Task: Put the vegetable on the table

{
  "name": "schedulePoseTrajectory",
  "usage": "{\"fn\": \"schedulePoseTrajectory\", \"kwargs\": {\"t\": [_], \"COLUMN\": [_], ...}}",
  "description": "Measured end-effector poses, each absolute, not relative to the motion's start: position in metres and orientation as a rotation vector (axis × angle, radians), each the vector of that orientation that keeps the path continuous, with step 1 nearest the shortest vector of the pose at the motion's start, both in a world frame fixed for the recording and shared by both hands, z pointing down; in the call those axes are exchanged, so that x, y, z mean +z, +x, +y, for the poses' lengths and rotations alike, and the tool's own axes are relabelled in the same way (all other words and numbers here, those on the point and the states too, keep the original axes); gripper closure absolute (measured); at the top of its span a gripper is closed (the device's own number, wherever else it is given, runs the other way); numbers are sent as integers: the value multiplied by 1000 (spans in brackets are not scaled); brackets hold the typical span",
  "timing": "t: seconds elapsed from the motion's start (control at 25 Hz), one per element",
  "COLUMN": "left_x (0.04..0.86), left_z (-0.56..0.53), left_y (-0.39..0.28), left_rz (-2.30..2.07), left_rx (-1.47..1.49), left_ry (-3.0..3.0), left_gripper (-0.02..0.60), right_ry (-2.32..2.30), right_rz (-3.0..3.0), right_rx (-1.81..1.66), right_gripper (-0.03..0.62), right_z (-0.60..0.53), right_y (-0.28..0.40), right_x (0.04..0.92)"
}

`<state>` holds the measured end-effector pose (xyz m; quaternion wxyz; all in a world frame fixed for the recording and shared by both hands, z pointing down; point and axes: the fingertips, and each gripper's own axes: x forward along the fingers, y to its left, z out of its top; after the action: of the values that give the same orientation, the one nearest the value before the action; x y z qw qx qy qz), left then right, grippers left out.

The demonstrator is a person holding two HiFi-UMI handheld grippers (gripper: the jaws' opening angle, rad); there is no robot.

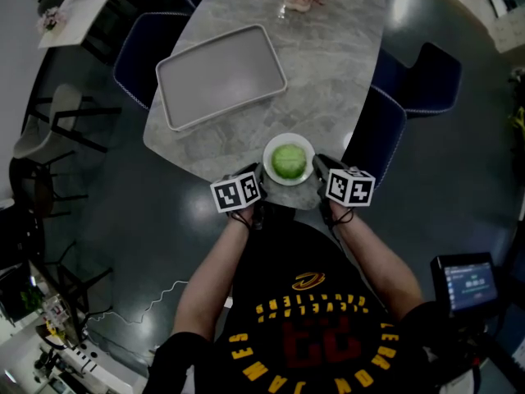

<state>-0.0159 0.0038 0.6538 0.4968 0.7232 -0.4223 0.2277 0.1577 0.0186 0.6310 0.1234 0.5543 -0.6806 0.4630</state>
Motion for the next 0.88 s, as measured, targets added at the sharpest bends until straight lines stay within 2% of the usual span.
{"fn": "schedulePoseTrajectory", "kwargs": {"t": [0.28,0.32,0.48,0.52,0.88], "left_x": [625,614,561,547,440], "left_z": [-4,-5,-9,-10,-9], "left_y": [-20,-18,-11,-9,1], "left_rz": [-1051,-1048,-1020,-1015,-1033], "left_rx": [443,424,357,336,225], "left_ry": [1768,1792,1937,1972,2271], "left_gripper": [535,536,539,580,581], "right_ry": [1561,1549,1520,1515,1465], "right_rz": [-2115,-2148,-2270,-2296,-2530], "right_rx": [1327,1312,1196,1172,941], "right_gripper": [540,589,589,589,589], "right_z": [12,10,4,3,-4], "right_y": [141,137,124,122,98], "right_x": [601,591,550,541,450]}}
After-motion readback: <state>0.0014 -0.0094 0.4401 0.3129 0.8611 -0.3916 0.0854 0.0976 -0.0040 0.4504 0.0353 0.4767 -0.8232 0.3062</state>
